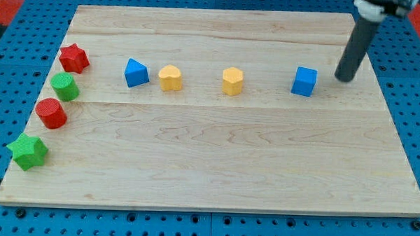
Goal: Push the hexagon slightly to the top
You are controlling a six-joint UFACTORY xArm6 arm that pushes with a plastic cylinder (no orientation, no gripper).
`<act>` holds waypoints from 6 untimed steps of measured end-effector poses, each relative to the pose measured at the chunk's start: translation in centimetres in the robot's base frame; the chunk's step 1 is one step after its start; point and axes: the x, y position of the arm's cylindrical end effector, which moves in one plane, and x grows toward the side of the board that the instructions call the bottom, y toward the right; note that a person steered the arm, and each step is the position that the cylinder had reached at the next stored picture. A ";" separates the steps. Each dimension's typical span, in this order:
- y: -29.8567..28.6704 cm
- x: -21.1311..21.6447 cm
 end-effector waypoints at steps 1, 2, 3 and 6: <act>-6.0 7.6; -14.0 6.3; -19.6 1.9; -21.3 -1.8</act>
